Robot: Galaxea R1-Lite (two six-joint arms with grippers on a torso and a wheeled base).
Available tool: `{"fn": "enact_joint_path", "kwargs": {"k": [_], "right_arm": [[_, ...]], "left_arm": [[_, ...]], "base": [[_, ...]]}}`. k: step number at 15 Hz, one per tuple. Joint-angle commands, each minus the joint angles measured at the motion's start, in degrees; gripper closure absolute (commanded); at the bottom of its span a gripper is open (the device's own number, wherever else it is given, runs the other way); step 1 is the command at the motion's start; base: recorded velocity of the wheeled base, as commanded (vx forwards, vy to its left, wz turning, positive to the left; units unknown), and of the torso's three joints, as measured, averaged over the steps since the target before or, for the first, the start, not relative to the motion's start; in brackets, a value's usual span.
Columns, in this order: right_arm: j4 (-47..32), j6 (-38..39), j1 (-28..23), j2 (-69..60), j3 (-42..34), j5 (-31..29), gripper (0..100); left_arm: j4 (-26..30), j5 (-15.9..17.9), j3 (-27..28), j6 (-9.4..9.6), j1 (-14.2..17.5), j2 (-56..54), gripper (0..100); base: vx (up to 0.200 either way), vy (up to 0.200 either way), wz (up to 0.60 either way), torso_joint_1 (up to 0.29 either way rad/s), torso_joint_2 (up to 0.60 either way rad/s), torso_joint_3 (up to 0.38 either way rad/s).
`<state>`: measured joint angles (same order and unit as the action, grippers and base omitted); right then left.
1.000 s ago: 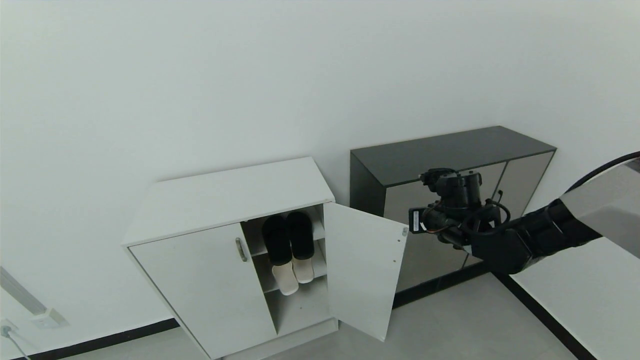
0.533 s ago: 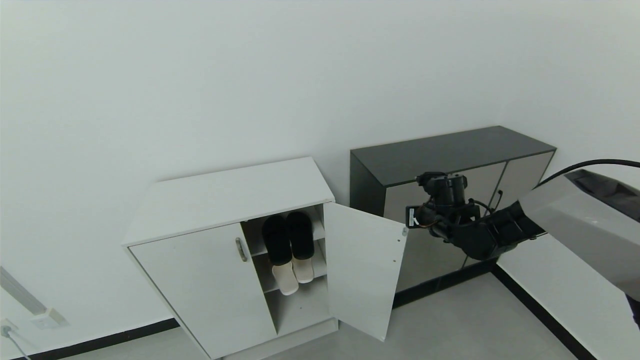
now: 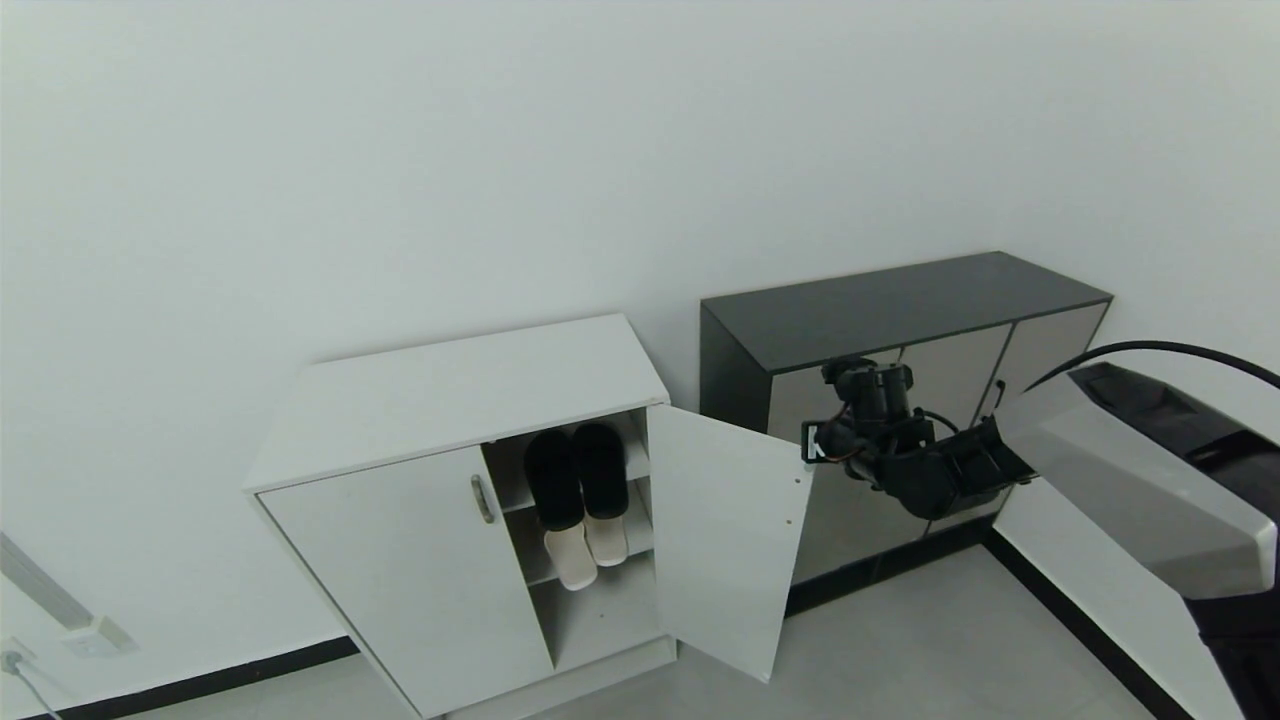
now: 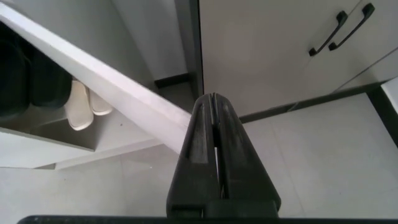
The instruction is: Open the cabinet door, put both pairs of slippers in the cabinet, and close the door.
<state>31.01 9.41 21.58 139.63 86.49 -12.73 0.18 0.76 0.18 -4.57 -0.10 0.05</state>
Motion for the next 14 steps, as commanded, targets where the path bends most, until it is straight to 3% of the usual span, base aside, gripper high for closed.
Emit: {"fn": "enact_joint_path", "kwargs": {"k": [1,14], "right_arm": [[-0.69,-0.01,-0.40,2.75,2.89,0.07,100],[-1.83,-0.18,-0.31,7.41,8.17,0.07,100]], "left_arm": [[-0.01,-0.05,-0.01,-0.09,0.01,0.04,100],[-0.01,0.04,-0.01,0.00,0.01,0.04,100]], "base": [[0.000,0.000,0.00,0.000,0.00,0.000],[0.000,0.000,0.00,0.000,0.00,0.000]]}}
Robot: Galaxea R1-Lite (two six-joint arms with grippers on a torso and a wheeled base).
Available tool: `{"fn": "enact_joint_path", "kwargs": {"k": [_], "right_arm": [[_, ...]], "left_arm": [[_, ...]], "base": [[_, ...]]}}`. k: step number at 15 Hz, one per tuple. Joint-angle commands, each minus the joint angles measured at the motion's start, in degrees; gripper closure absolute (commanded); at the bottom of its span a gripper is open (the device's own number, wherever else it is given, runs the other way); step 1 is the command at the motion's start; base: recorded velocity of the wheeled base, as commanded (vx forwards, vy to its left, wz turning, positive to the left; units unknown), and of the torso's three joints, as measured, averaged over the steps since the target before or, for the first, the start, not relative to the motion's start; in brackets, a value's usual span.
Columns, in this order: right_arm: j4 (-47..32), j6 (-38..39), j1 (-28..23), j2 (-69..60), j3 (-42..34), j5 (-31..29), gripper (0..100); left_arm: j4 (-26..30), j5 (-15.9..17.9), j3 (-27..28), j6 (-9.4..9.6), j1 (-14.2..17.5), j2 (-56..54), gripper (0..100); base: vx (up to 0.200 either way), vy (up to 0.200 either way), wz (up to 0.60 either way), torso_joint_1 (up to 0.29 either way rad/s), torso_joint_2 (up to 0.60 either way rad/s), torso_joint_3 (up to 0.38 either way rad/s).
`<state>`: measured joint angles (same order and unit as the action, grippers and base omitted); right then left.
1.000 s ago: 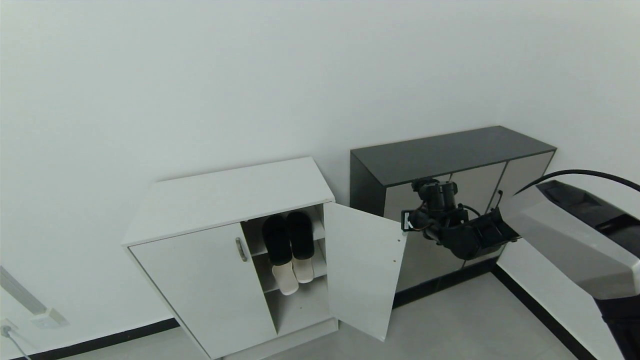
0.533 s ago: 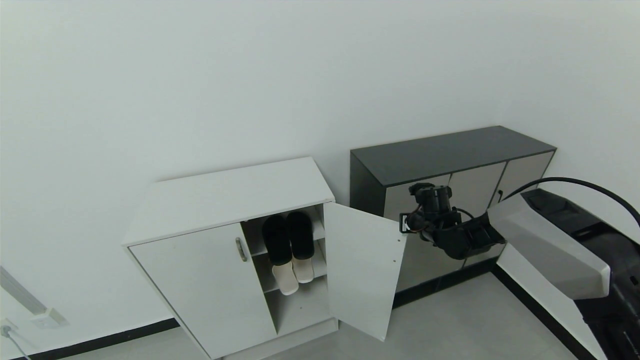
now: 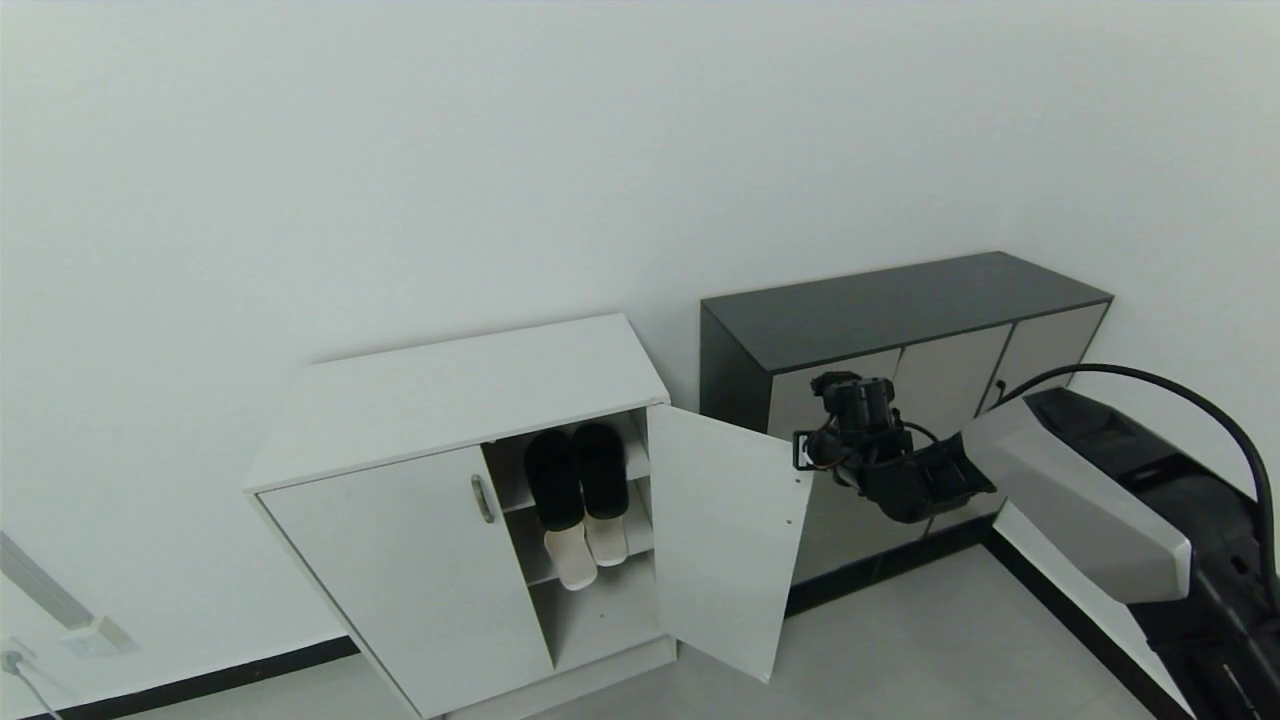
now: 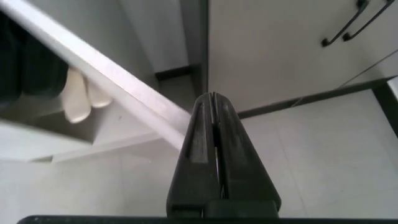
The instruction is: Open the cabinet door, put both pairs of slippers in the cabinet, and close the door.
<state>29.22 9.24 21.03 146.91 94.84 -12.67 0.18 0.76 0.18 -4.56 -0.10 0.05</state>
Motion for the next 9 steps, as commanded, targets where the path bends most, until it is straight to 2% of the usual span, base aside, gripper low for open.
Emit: {"fn": "enact_joint_path", "kwargs": {"k": [1,5,9], "right_arm": [[0.05,-0.01,0.94,-0.22,-1.06,0.01,100],[1.01,0.08,5.07,-7.07,-10.73,0.01,100],[9.01,-0.10,11.75,-17.36,-26.11,0.10,100]], "left_arm": [[-0.01,0.04,-0.01,-0.01,0.01,0.04,100],[-0.01,0.04,-0.01,-0.01,0.01,0.04,100],[-0.01,0.04,-0.01,-0.01,0.01,0.04,100]], "base": [[0.000,0.000,0.00,0.000,0.00,0.000],[0.000,0.000,0.00,0.000,0.00,0.000],[0.000,0.000,0.00,0.000,0.00,0.000]]}}
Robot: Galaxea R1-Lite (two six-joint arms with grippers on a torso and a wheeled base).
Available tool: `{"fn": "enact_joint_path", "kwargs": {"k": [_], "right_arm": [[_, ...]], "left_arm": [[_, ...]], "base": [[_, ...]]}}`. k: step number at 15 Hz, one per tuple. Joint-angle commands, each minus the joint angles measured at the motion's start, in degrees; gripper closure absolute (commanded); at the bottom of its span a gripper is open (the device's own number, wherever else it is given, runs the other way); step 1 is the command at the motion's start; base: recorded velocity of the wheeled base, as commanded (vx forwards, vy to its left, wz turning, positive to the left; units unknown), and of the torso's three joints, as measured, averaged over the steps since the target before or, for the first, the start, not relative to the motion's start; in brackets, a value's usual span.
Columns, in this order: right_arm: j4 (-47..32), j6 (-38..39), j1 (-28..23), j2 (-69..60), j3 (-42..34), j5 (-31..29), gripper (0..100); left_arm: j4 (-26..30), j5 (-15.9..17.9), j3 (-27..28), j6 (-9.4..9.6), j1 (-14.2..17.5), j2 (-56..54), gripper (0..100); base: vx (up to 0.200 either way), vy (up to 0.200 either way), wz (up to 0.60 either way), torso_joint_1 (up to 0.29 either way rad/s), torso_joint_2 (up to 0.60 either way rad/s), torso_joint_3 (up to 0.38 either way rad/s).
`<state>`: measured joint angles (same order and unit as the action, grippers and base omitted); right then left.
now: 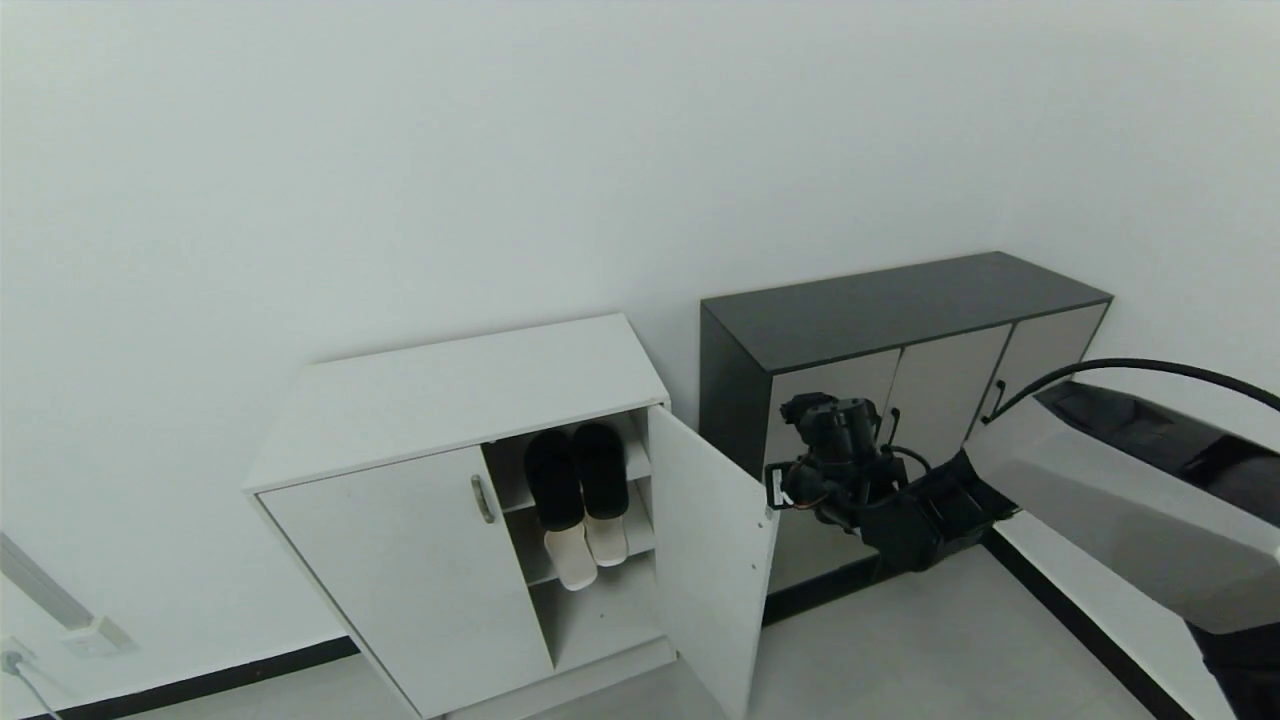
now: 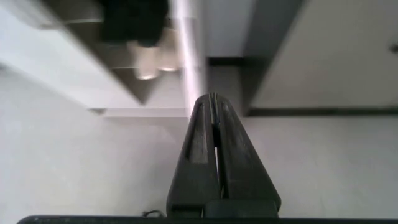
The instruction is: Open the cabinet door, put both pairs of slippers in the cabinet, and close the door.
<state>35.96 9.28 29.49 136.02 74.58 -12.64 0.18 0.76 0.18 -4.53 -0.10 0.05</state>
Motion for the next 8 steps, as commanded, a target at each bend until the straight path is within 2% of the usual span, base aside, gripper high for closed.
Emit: {"fn": "enact_joint_path", "kwargs": {"k": [1,4,8], "right_arm": [[3.59,-0.14,5.14,-8.67,-9.02,0.51,100],[7.81,-1.19,8.66,-13.24,-15.87,3.76,100],[13.43,-6.46,11.03,-15.61,-21.85,4.03,100]], "left_arm": [[-0.01,0.04,-0.01,-0.04,0.01,0.04,100],[-0.01,0.04,-0.01,-0.12,0.01,0.04,100],[-0.01,0.04,-0.01,-0.12,0.01,0.04,100]], "base": [[0.000,0.000,0.00,0.000,0.00,0.000],[0.000,0.000,0.00,0.000,0.00,0.000],[0.000,0.000,0.00,0.000,0.00,0.000]]}}
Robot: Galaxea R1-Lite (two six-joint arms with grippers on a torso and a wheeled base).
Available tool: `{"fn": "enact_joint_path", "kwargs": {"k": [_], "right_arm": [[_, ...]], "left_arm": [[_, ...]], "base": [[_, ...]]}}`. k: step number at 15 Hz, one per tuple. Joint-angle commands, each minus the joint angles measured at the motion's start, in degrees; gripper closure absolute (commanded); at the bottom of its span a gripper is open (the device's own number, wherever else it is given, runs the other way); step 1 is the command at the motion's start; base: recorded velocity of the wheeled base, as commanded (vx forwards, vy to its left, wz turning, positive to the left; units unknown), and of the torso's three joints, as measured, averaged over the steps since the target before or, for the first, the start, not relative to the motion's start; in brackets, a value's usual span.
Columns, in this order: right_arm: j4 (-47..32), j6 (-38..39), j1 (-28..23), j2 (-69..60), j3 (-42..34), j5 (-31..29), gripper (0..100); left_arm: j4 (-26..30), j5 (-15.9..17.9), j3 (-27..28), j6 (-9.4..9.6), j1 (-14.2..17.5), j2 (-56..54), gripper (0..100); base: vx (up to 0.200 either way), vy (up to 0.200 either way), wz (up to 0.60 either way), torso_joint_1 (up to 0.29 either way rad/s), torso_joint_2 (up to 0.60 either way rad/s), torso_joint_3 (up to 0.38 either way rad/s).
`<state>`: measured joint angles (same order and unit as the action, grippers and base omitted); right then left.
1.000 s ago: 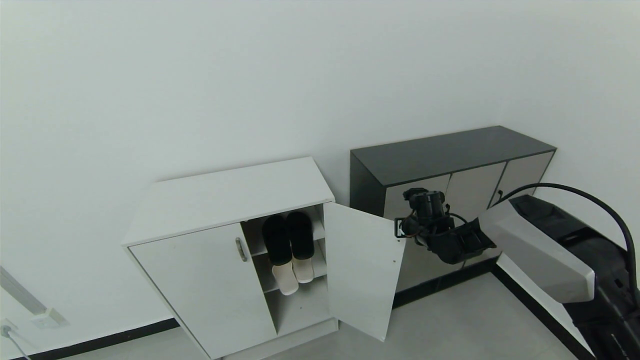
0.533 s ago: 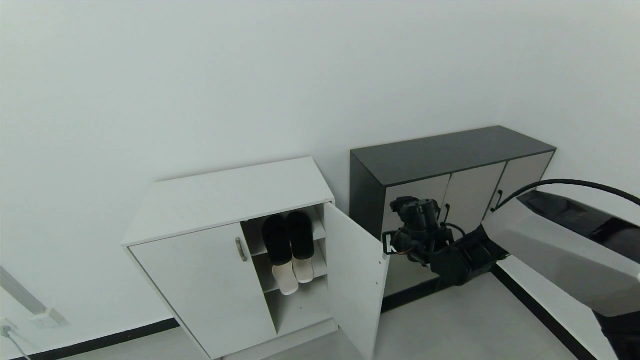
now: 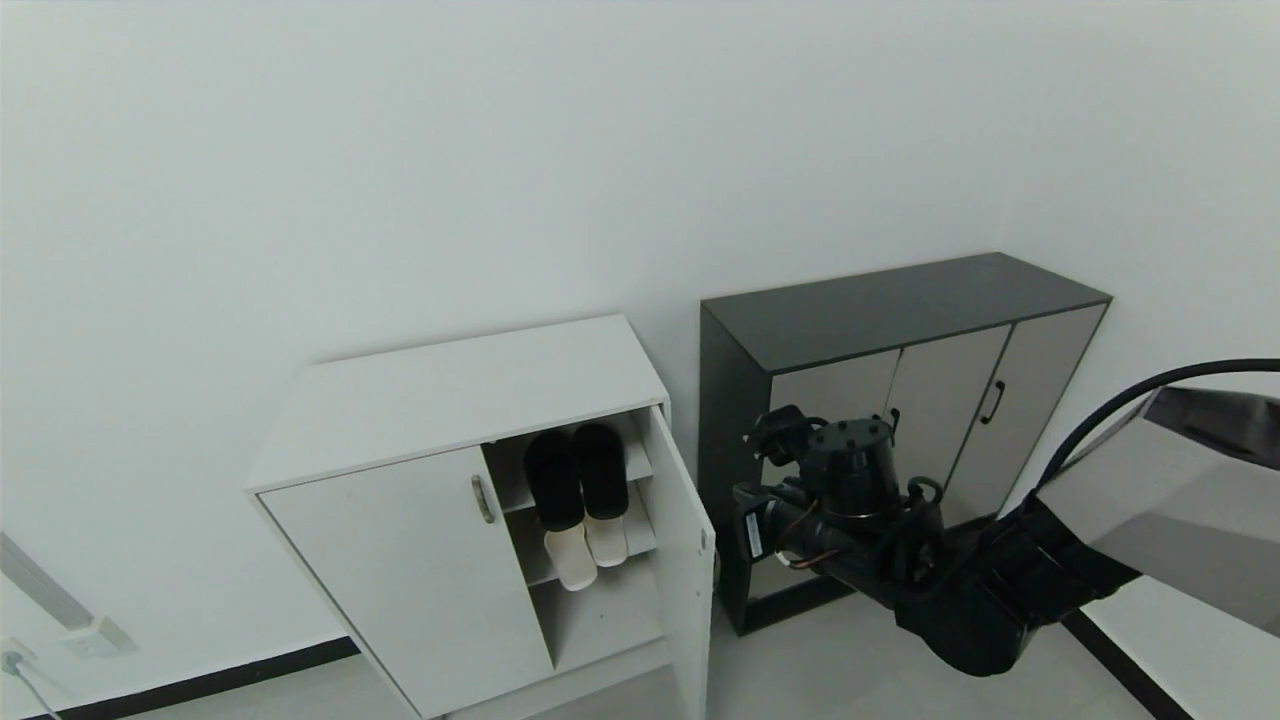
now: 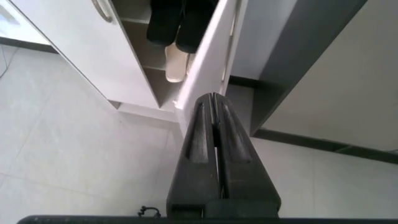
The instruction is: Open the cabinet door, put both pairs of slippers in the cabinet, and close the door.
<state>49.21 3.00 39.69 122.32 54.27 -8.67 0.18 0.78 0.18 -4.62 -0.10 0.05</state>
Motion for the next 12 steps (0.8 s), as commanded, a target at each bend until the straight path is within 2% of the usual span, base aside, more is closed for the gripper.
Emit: {"fn": "enact_joint_path", "kwargs": {"k": [1,10,12], "right_arm": [[0.71,-0.19,1.00,-1.82,-1.63,0.05,100],[4.14,-0.45,0.83,-1.47,-5.49,0.14,100],[5.28,-0.45,0.83,-1.21,-5.49,0.14,100]], "left_arm": [[-0.01,-0.08,-0.01,-0.04,0.01,-0.05,100],[-0.01,-0.08,-0.01,-0.04,0.01,0.04,100],[-0.01,-0.08,-0.01,-0.04,0.01,0.04,100]], "base": [[0.000,0.000,0.00,0.000,0.00,0.000],[0.000,0.000,0.00,0.000,0.00,0.000],[0.000,0.000,0.60,0.002,0.00,0.005]]}}
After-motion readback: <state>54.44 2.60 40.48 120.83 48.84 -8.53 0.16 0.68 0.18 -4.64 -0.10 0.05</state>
